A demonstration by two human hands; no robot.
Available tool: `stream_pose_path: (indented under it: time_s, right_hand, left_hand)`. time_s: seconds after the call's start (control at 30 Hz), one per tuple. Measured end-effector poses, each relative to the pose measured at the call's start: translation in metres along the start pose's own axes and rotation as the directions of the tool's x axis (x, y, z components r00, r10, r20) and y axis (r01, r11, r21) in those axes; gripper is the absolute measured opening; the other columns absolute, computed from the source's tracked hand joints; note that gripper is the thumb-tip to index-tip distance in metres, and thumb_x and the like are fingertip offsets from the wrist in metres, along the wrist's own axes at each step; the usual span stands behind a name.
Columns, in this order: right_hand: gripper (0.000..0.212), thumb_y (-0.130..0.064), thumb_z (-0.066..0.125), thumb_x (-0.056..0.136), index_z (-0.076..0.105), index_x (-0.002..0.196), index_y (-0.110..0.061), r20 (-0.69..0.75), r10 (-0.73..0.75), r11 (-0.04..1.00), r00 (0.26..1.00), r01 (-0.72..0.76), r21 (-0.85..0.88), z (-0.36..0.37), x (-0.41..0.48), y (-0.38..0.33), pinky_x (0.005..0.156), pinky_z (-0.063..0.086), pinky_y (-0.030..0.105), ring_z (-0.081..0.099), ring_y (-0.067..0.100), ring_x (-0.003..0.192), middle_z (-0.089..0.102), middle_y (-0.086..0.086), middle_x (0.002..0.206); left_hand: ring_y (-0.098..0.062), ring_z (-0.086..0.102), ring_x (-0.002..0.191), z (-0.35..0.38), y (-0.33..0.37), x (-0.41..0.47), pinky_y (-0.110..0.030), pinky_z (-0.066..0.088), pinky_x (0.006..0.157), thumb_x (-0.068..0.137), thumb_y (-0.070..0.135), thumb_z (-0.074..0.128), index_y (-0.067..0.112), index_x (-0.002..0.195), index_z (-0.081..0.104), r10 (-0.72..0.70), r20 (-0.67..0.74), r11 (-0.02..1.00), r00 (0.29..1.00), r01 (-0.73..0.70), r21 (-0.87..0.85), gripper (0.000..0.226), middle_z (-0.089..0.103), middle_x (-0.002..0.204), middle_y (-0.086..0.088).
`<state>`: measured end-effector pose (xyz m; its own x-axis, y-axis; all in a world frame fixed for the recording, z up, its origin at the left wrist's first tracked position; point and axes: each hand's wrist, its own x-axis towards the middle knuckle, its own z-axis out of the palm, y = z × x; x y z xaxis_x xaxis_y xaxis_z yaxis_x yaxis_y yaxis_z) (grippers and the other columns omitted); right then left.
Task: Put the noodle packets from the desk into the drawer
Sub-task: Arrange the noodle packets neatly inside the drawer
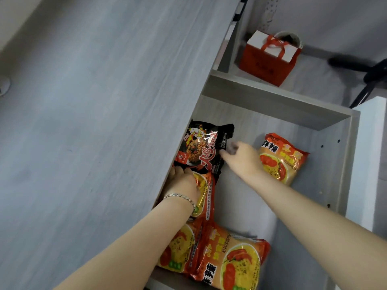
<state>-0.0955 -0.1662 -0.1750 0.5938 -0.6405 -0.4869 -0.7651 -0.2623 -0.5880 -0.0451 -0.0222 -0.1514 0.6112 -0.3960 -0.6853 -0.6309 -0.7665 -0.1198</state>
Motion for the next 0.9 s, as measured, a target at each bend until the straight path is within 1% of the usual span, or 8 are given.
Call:
stream_pose_path:
  time_s: [0.07, 0.13, 0.23, 0.4, 0.5, 0.6, 0.73, 0.9]
  right_hand:
    - [0.068, -0.034, 0.067, 0.078, 0.041, 0.132, -0.002, -0.317, 0.022, 0.993, 0.948, -0.058, -0.102, -0.018, -0.006, 0.019, 0.103, 0.037, 0.043, 0.043, 0.038, 0.124, 0.045, 0.024, 0.135]
    - [0.092, -0.043, 0.071, 0.071, 0.024, 0.14, -0.006, -0.46, 0.273, 0.953, 0.845, -0.303, 0.011, -0.033, -0.007, 0.036, 0.106, 0.031, 0.051, 0.031, 0.042, 0.13, 0.03, 0.028, 0.142]
    - [0.122, -0.053, 0.076, 0.062, -0.002, 0.147, -0.012, -0.282, 0.612, 0.79, 0.739, -0.587, 0.176, -0.033, -0.008, 0.051, 0.104, 0.031, 0.053, 0.028, 0.042, 0.131, 0.025, 0.029, 0.143]
    - [0.128, -0.047, 0.081, 0.055, -0.004, 0.146, -0.014, -0.279, 0.54, 0.838, 0.794, -0.537, 0.092, -0.016, -0.007, 0.062, 0.1, 0.035, 0.049, 0.032, 0.039, 0.127, 0.032, 0.025, 0.138]
    - [0.132, -0.045, 0.082, 0.051, -0.005, 0.146, -0.017, -0.233, 0.323, 0.915, 0.917, -0.366, -0.172, -0.012, -0.021, 0.076, 0.101, 0.034, 0.05, 0.031, 0.039, 0.126, 0.032, 0.021, 0.137]
    - [0.132, -0.048, 0.08, 0.05, -0.006, 0.146, -0.019, 0.019, 0.012, 0.901, 1.0, -0.003, -0.434, -0.007, -0.045, 0.094, 0.108, 0.025, 0.046, 0.028, 0.032, 0.13, 0.028, 0.012, 0.14]
    - [0.127, -0.039, 0.077, 0.052, -0.005, 0.147, -0.022, 0.445, -0.162, 0.78, 0.881, 0.39, -0.49, 0.001, -0.064, 0.103, 0.115, 0.007, 0.041, 0.016, 0.021, 0.14, 0.017, 0.001, 0.151]
    - [0.112, -0.036, 0.074, 0.062, 0.004, 0.148, -0.024, 0.523, -0.227, 0.81, 0.821, 0.457, -0.366, 0.017, -0.066, 0.084, 0.116, 0.007, 0.041, 0.015, 0.022, 0.139, 0.021, -0.001, 0.151]
  left_hand:
    - [-0.031, 0.03, 0.132, 0.0, 0.001, -0.001, -0.038, 0.025, 0.111, 0.091, 0.039, 0.044, 0.004, 0.133, 0.033, -0.007, -0.001, 1.0, 1.0, 0.007, 0.009, 0.056, 0.038, 0.14, -0.018]
    - [-0.031, 0.031, 0.131, 0.0, 0.002, -0.001, -0.037, 0.027, 0.11, 0.091, 0.039, 0.044, 0.004, 0.133, 0.034, -0.01, -0.007, 1.0, 1.0, 0.01, 0.003, 0.055, 0.038, 0.14, -0.017]
    - [-0.029, 0.029, 0.132, 0.003, 0.003, -0.001, -0.037, 0.029, 0.108, 0.091, 0.039, 0.045, 0.006, 0.134, 0.033, -0.029, -0.012, 0.999, 1.0, 0.029, -0.037, 0.055, 0.036, 0.141, -0.016]
    - [-0.029, 0.025, 0.136, 0.007, -0.002, 0.001, -0.038, 0.027, 0.11, 0.091, 0.039, 0.045, 0.006, 0.137, 0.029, -0.034, -0.039, 0.995, 0.999, 0.03, -0.097, 0.059, 0.033, 0.144, -0.014]
    - [-0.028, 0.025, 0.137, 0.011, -0.004, -0.002, -0.038, 0.027, 0.111, 0.091, 0.041, 0.044, 0.006, 0.138, 0.029, -0.026, -0.074, 0.995, 0.997, 0.019, -0.097, 0.06, 0.034, 0.145, -0.014]
    - [-0.028, 0.022, 0.139, 0.014, -0.004, -0.002, -0.038, 0.024, 0.113, 0.092, 0.042, 0.042, 0.008, 0.14, 0.027, -0.022, -0.096, 0.996, 0.995, 0.014, -0.088, 0.061, 0.031, 0.147, -0.013]
    - [-0.027, 0.02, 0.14, 0.018, -0.006, -0.001, -0.038, 0.023, 0.113, 0.092, 0.042, 0.04, 0.009, 0.141, 0.025, -0.005, -0.133, 0.998, 0.991, -0.004, -0.07, 0.061, 0.029, 0.149, -0.012]
    - [-0.028, 0.023, 0.139, 0.024, -0.006, -0.002, -0.038, 0.024, 0.113, 0.093, 0.042, 0.04, 0.008, 0.141, 0.025, -0.005, -0.159, 0.999, 0.987, -0.004, -0.052, 0.061, 0.03, 0.148, -0.014]
